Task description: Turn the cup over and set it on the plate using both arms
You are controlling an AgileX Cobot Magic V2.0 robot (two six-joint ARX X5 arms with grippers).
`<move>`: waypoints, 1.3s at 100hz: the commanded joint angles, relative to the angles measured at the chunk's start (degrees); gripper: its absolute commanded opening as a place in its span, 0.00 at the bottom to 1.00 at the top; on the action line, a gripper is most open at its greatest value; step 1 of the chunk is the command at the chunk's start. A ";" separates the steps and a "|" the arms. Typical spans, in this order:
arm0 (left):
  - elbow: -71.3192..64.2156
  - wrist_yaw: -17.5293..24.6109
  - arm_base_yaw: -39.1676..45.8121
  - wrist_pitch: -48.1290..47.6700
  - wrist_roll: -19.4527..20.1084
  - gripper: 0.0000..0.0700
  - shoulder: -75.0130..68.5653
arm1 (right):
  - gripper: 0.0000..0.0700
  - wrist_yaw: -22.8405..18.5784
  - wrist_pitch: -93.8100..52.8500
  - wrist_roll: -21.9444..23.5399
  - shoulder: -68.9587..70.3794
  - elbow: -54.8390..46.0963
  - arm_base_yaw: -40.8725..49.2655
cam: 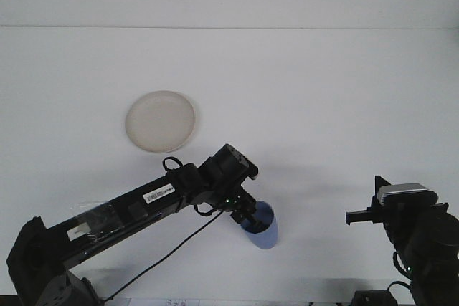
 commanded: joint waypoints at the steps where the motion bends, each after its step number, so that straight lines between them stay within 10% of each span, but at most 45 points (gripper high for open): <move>1: 3.65 -2.36 0.11 -1.40 0.48 0.01 1.07 | 0.00 0.02 0.17 0.52 0.31 0.42 0.09; 36: 21.59 -22.75 13.90 -11.41 4.92 0.01 1.03 | 0.00 0.02 0.20 0.52 0.31 0.42 0.09; 75: 22.47 -23.06 37.07 -10.27 3.23 0.01 5.60 | 0.00 0.02 0.17 0.52 0.31 0.42 0.09; 119: 22.47 -23.04 40.85 -10.34 3.52 0.03 13.62 | 0.00 0.02 0.17 0.55 0.31 0.42 0.09; 130: 22.47 -23.02 40.85 -10.36 3.48 0.29 14.16 | 0.00 0.02 0.17 0.55 0.31 0.42 0.09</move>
